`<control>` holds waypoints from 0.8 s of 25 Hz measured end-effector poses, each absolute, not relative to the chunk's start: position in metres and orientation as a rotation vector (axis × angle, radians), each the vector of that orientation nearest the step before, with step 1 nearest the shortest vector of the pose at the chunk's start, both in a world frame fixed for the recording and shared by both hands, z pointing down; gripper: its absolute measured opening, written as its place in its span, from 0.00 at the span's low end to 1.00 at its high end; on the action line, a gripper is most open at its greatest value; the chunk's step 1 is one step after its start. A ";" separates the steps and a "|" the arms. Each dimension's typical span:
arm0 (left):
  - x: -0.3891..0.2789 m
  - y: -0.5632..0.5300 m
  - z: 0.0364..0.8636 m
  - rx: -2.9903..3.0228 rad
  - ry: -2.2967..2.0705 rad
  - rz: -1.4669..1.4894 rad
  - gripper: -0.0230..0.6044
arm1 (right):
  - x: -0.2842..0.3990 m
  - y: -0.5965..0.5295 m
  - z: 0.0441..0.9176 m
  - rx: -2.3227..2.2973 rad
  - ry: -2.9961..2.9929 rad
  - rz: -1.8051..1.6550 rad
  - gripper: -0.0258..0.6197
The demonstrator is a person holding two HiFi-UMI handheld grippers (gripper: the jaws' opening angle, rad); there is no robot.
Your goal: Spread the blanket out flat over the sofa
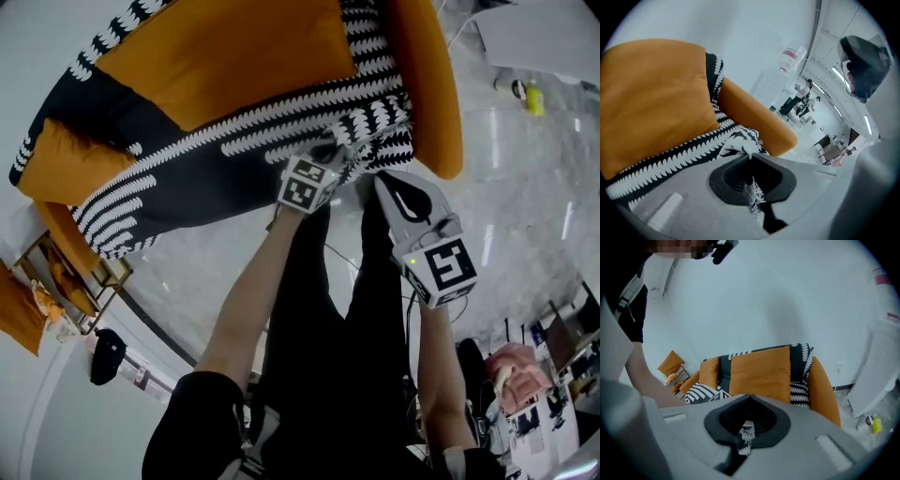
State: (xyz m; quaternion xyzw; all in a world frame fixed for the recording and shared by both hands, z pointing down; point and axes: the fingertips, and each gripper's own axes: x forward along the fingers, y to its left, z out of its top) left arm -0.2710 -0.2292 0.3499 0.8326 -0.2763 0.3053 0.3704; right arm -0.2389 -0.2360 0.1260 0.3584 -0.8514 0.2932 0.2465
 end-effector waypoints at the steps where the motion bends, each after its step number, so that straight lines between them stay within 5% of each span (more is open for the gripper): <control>1: -0.267 -0.225 0.343 2.132 -0.731 0.767 0.07 | -0.233 -0.229 0.124 0.966 -2.329 0.796 0.04; 20: -0.133 -0.121 0.286 2.078 -1.051 0.620 0.07 | -0.077 -0.124 0.116 0.777 -2.415 0.707 0.04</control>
